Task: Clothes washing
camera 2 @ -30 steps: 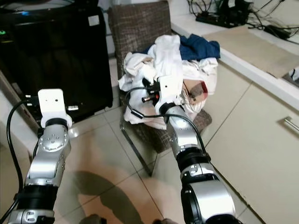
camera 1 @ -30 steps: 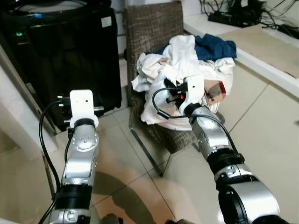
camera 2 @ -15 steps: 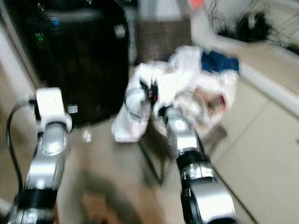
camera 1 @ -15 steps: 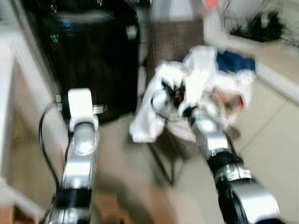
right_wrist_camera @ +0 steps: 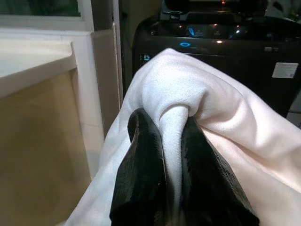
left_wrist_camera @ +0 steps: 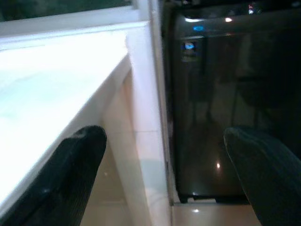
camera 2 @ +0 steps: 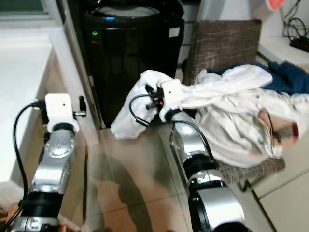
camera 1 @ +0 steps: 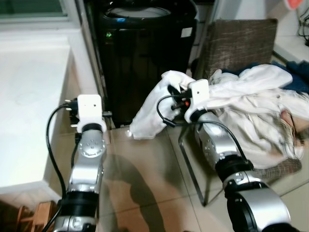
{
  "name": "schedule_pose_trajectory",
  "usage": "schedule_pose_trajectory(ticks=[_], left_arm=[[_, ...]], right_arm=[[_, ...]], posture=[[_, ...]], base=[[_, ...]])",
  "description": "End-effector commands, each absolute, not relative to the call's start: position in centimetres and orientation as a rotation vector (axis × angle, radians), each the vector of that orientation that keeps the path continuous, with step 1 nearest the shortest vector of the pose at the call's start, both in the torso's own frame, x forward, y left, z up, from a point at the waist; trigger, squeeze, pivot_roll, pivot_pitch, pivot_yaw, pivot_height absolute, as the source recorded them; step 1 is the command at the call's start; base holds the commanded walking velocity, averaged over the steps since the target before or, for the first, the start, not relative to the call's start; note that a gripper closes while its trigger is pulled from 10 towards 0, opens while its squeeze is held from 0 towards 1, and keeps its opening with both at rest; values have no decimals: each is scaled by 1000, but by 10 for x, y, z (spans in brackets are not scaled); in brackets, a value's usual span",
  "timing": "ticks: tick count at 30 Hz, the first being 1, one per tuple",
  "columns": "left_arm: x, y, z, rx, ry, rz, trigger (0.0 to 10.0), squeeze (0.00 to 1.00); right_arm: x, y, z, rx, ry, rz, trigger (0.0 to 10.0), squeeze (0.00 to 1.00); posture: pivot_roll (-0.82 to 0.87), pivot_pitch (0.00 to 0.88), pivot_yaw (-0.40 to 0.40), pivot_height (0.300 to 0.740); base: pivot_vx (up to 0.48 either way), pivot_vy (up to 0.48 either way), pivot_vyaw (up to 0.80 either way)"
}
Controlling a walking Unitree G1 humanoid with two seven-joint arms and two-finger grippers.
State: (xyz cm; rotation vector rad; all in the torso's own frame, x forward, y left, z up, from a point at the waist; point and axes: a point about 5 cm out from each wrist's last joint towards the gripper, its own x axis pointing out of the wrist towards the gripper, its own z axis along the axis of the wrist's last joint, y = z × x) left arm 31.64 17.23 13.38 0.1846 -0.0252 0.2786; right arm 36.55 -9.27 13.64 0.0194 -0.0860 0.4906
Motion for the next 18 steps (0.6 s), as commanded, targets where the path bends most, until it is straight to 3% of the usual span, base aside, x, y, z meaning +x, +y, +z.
schedule_pose_trajectory(ticks=[1,4,5,9,12,17,18], left_arm=[[318,173,139,195,-38,279,10000,0],[319,173,138,196,-33,276,10000,0],[319,173,138,192,-33,277,10000,0],[319,172,139,187,-42,286,10000,0],[319,172,139,185,-44,280,10000,0],[318,170,141,190,-58,259,10000,0],[318,169,141,183,-64,253,10000,0]], right_arm=[[368,-90,146,36,-126,486,10000,71],[368,-90,146,8,-122,491,10000,24],[368,-89,145,1,-126,507,10000,75],[364,-75,152,-47,-165,578,10000,82],[363,-65,158,-67,-178,598,10000,0],[377,-101,153,-200,-131,328,10000,0],[381,-119,150,-226,-100,213,10000,0]], posture=[[-22,0,-34,740],[-22,0,-34,740],[-22,0,-34,740],[-22,0,-34,740],[-23,0,-37,740],[-20,0,-40,740],[-20,0,-40,740]], base=[[304,-368,463],[315,-360,496],[337,-337,494],[304,-150,477],[0,0,467],[0,0,0],[0,0,0]])
